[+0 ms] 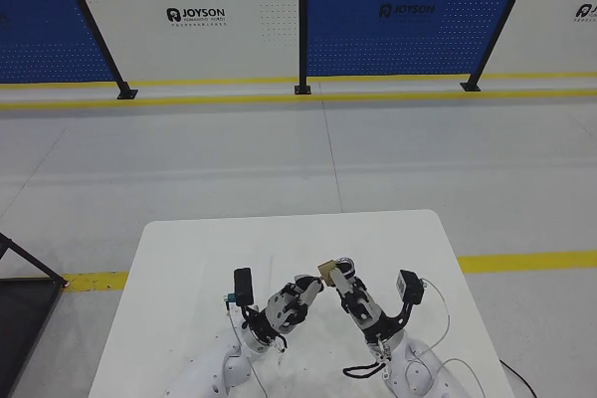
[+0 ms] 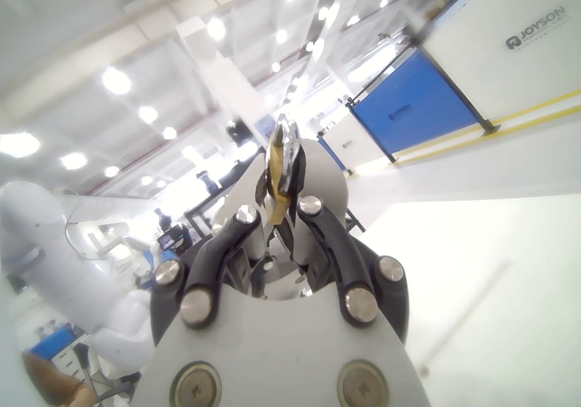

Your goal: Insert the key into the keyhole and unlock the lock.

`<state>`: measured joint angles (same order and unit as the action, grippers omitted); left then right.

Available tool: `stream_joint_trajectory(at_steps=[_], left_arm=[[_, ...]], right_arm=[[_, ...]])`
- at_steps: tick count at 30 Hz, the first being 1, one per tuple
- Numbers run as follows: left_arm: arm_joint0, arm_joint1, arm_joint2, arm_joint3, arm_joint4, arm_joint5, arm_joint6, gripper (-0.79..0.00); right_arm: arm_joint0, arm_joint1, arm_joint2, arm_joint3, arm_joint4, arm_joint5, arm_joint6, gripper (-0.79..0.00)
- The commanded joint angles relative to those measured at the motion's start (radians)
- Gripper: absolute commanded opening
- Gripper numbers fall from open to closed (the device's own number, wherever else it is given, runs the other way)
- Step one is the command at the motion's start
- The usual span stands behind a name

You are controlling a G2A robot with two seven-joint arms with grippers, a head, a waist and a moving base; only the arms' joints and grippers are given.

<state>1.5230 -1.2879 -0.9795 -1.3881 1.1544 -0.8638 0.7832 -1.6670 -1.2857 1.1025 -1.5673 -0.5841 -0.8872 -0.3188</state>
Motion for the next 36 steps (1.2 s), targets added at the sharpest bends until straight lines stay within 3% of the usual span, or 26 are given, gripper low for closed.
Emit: stream_joint_trajectory(at_steps=[1,2,3,4,8,12,15,19,21,25,27,28,34,36], left_arm=[[-0.005,-0.002,0.007,0.010,-0.001,0.000,0.011,-0.462],[-0.008,-0.003,0.009,0.014,-0.001,0.000,0.013,-0.431],[-0.010,-0.003,0.010,0.017,-0.002,0.000,0.015,-0.332],[-0.011,-0.004,0.013,0.020,-0.005,-0.004,0.015,-0.129],[-0.015,-0.004,0.016,0.026,-0.019,-0.020,0.015,-0.105],[-0.015,-0.003,0.016,0.035,-0.057,-0.062,0.001,-0.163],[-0.014,0.000,0.021,0.058,-0.141,-0.148,-0.040,-0.197],[-0.030,0.016,0.081,0.058,-0.365,-0.148,-0.199,-0.280],[-0.042,0.031,0.102,0.047,-0.483,-0.148,-0.294,-0.428],[-0.053,0.062,0.117,0.011,-0.682,-0.148,-0.458,-0.449],[-0.056,0.076,0.118,-0.008,-0.777,-0.148,-0.525,-0.557],[-0.058,0.083,0.113,-0.015,-0.806,-0.148,-0.556,-0.557],[-0.056,0.101,0.100,-0.031,-0.899,-0.148,-0.656,-0.591],[-0.058,0.104,0.096,-0.029,-0.910,-0.148,-0.673,-0.668]], right_arm=[[-0.001,0.000,0.001,-0.002,0.003,0.000,0.004,-0.785],[-0.001,0.000,0.002,-0.002,0.003,0.000,0.006,-0.785],[-0.002,0.000,0.002,-0.003,0.003,0.000,0.008,-0.785],[-0.002,0.000,0.003,-0.003,0.003,0.000,0.009,-0.785],[-0.003,0.000,0.004,-0.005,0.000,0.002,0.010,-0.785],[-0.004,-0.001,0.006,-0.005,-0.004,0.004,0.004,-0.785],[-0.002,-0.002,0.008,-0.003,-0.004,0.004,0.000,-0.785],[-0.001,-0.003,0.010,-0.002,-0.003,0.006,-0.001,-0.785],[-0.001,-0.003,0.011,-0.001,-0.003,0.007,-0.001,-0.785],[0.000,-0.004,0.010,0.000,-0.005,0.011,0.006,-0.785],[0.000,-0.004,0.010,-0.001,-0.006,0.013,0.010,-0.785],[0.000,-0.004,0.011,-0.001,-0.007,0.013,0.011,-0.785],[0.000,-0.004,0.012,-0.002,-0.006,0.015,0.016,-0.785],[0.000,-0.004,0.012,-0.002,-0.005,0.015,0.017,-0.785]])
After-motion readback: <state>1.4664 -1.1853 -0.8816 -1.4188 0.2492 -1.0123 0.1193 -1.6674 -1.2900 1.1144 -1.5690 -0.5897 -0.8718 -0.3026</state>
